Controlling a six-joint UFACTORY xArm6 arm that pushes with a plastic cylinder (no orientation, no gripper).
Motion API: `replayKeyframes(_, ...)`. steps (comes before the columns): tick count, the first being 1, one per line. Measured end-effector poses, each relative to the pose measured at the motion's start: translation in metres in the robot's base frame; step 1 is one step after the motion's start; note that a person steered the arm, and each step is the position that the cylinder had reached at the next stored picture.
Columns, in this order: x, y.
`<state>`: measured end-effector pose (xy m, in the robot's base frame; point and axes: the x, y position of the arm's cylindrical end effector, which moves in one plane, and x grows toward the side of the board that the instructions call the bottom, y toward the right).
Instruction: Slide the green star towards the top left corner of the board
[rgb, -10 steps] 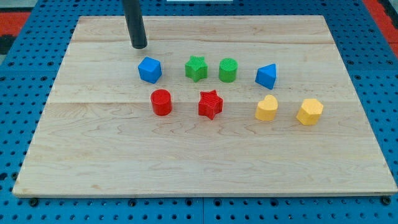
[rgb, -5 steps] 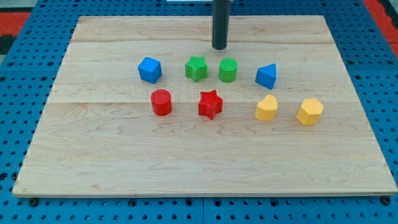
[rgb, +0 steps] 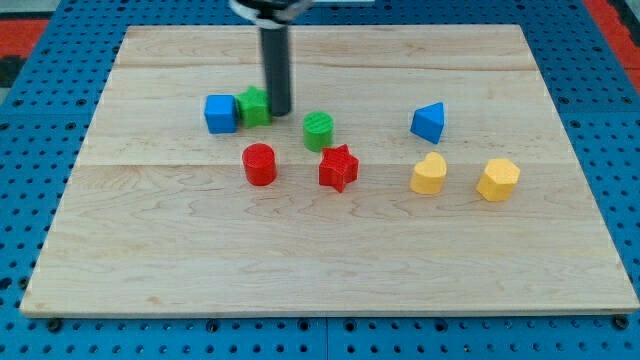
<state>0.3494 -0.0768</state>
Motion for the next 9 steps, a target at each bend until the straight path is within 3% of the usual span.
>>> replayKeyframes(1,0.004,-0.026)
replayKeyframes(2,0.040,-0.037)
replayKeyframes(4,-0.034,-0.101)
replayKeyframes(5,-0.046,-0.096)
replayKeyframes(7,-0.066,-0.026)
replayKeyframes(8,-0.092,-0.041)
replayKeyframes(9,-0.115,-0.098)
